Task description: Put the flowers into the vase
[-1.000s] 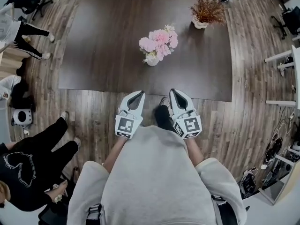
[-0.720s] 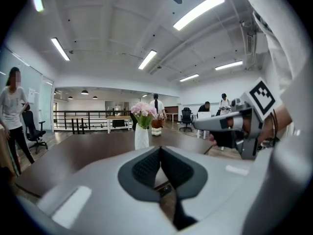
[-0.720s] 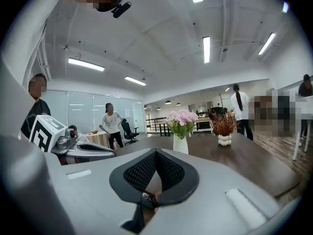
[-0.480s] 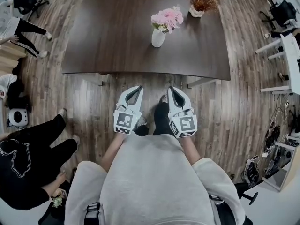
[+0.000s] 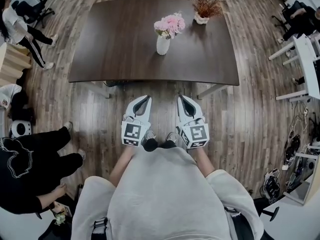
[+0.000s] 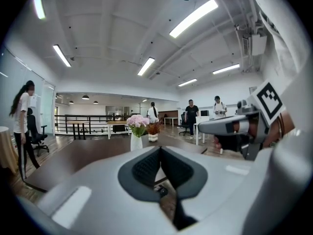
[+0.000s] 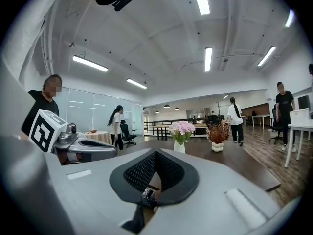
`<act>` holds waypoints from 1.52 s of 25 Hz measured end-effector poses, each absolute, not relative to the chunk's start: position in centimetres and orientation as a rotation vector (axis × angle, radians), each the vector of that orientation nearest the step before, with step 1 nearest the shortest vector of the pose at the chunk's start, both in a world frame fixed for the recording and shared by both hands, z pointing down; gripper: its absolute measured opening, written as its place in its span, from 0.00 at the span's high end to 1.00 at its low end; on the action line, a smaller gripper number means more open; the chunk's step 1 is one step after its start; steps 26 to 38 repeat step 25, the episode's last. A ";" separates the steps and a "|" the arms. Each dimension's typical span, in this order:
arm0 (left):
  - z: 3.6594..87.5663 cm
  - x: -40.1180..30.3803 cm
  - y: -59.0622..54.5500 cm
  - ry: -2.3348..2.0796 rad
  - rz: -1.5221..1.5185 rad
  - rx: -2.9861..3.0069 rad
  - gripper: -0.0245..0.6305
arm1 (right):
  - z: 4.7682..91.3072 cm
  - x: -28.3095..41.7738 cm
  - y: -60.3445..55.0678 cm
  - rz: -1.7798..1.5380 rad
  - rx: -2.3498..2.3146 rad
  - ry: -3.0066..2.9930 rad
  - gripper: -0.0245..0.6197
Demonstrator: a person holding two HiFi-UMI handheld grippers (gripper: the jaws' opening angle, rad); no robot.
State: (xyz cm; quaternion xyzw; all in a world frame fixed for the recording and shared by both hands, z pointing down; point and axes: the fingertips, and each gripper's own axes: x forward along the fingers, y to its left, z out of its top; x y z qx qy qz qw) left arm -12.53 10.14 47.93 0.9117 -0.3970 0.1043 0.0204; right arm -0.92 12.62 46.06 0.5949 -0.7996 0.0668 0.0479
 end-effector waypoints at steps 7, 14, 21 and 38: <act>48.0 -10.4 13.1 -1.265 0.341 2.805 0.95 | 46.8 1.2 15.0 0.240 1.789 -2.451 0.97; 48.0 -8.9 13.5 -1.265 0.342 2.802 0.95 | 47.4 2.7 15.3 0.253 1.780 -2.441 0.97; 48.1 -9.1 13.8 -1.269 0.335 2.803 0.95 | 47.2 2.2 15.5 0.227 1.764 -2.449 0.97; 48.2 -9.2 14.7 -1.274 0.337 2.806 0.95 | 47.2 1.9 16.3 0.223 1.754 -2.457 0.97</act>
